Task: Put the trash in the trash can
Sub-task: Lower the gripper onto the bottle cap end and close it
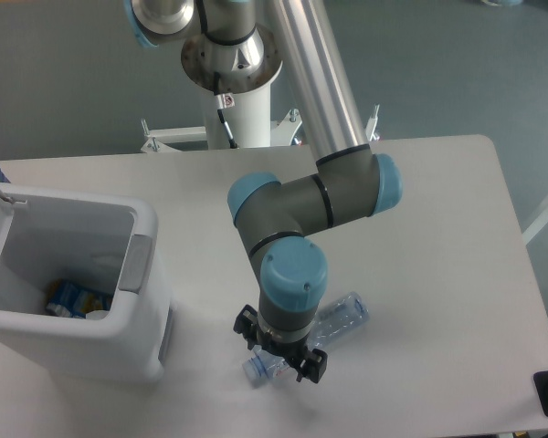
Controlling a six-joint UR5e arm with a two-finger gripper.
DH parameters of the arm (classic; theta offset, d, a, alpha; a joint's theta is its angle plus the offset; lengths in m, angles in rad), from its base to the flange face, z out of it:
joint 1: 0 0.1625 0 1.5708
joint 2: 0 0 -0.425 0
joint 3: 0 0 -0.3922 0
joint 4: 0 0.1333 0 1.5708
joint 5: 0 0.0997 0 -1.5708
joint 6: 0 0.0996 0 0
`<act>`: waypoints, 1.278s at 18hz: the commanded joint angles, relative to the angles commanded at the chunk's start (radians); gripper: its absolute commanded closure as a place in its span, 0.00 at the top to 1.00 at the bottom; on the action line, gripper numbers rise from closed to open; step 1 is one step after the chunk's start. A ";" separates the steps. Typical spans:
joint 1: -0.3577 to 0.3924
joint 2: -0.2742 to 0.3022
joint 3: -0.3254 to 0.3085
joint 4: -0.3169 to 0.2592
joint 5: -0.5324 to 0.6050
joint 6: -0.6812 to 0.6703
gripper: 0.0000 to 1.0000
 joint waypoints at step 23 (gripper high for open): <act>-0.034 -0.029 0.052 -0.008 0.081 -0.032 0.48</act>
